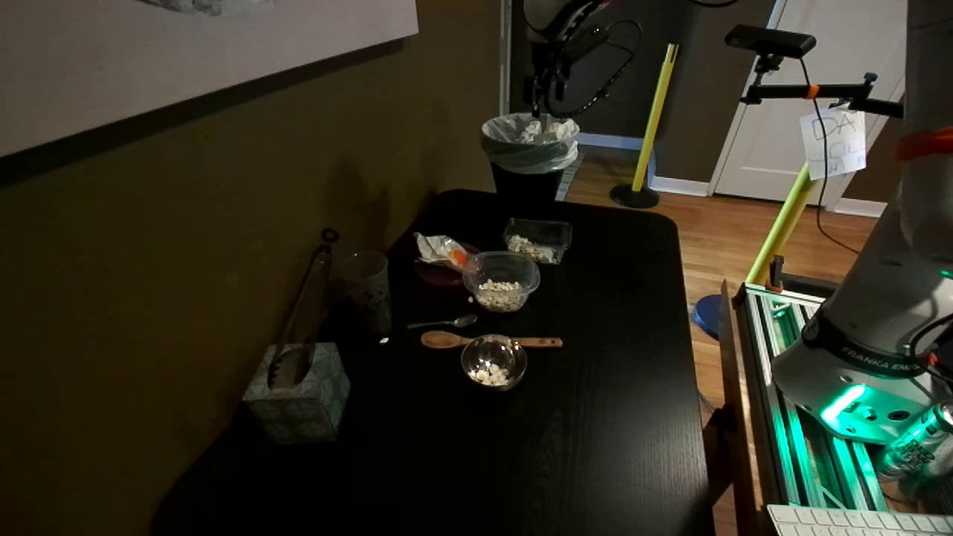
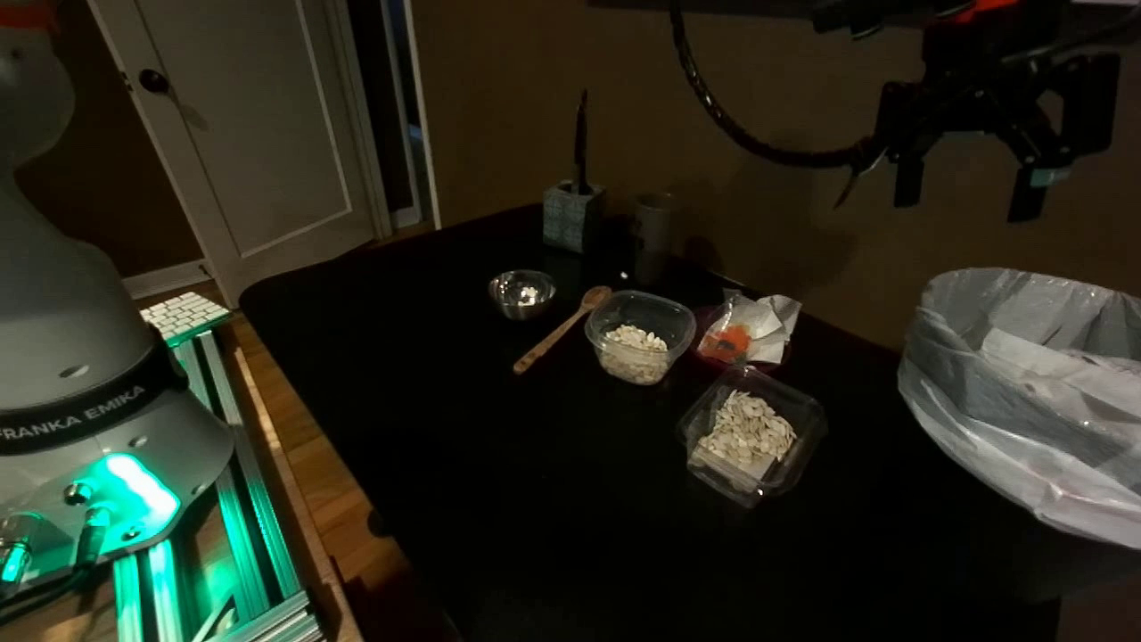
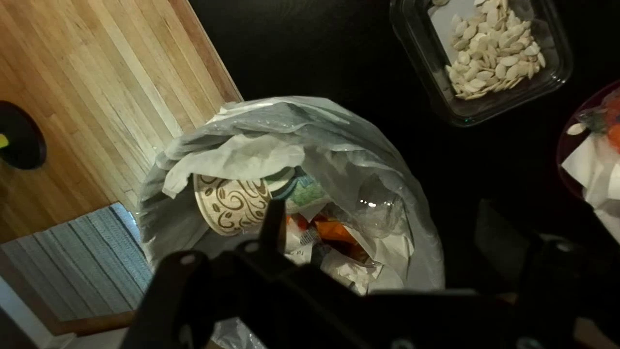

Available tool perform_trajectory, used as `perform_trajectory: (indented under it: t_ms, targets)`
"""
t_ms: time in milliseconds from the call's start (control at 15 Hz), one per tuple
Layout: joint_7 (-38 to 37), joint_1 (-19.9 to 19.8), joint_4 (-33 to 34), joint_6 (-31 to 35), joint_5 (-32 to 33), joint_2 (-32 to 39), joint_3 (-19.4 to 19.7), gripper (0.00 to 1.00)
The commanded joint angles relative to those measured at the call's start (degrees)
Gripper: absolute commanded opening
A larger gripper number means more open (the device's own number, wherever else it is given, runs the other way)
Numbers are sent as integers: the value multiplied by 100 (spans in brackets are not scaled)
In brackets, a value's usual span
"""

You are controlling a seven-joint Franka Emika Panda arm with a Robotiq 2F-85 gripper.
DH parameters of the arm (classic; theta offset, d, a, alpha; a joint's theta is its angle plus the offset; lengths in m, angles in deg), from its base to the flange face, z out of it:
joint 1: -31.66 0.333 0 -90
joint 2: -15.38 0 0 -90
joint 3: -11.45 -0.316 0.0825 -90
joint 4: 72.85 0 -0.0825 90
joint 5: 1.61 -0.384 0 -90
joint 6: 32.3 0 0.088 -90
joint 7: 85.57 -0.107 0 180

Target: Move the bin to the left

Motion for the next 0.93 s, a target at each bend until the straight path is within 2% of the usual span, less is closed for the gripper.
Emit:
perform_trajectory:
  t_ms: [0,467,600,867]
  targets:
    - [1,-47,106,-28,10,82,-34,100]
    - [0,-52,209,-42,10,114,-35,100]
    - [693,-166,184,520,-186,207,-275,100]
    - [1900,-340,489,657,-544,581,-679,100]
